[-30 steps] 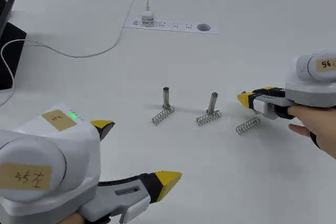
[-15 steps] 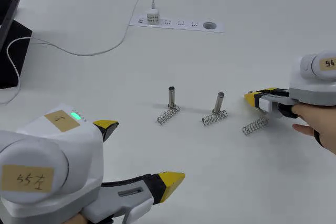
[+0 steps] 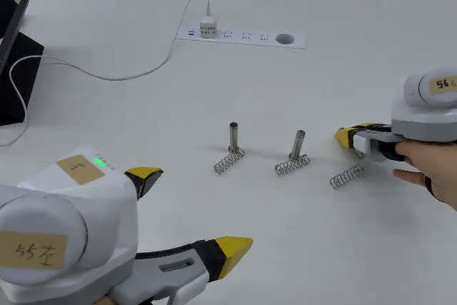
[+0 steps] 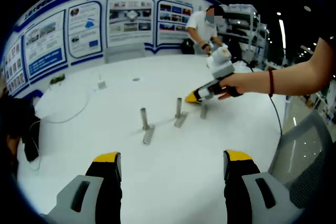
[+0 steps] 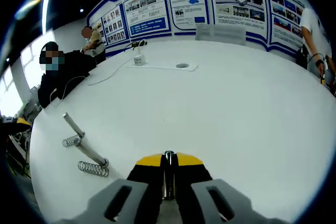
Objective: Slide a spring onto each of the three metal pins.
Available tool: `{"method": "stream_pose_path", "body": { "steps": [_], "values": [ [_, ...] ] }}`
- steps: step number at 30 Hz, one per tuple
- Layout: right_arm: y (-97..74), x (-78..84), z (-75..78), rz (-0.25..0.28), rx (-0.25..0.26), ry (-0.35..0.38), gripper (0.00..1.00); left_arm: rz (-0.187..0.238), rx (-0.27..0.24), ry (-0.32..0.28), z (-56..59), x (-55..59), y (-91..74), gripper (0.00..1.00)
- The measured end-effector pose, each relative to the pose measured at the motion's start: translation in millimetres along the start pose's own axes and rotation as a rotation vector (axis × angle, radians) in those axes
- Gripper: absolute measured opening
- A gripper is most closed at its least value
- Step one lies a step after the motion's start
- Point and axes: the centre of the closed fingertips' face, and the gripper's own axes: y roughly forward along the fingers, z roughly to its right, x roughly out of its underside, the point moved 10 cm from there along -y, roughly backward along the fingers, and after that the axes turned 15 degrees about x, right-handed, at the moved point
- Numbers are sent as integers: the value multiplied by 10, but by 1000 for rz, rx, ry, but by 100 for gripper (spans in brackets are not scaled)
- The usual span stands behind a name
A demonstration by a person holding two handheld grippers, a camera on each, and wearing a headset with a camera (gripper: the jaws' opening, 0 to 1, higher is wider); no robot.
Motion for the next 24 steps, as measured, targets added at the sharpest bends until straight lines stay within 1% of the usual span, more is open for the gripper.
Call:
{"method": "stream_pose_path", "body": {
  "steps": [4, 15, 24],
  "values": [
    [-22, 4, -3, -11, -11, 29, 9, -5, 0, 9, 10, -11, -9, 81],
    [-158, -72, -11, 18, -25, 29, 9, 9, -1, 20, 15, -53, -21, 81],
    [-288, -90, 4, 32, -32, 24, 9, 19, -9, 31, 16, -76, -66, 80]
  ]
}}
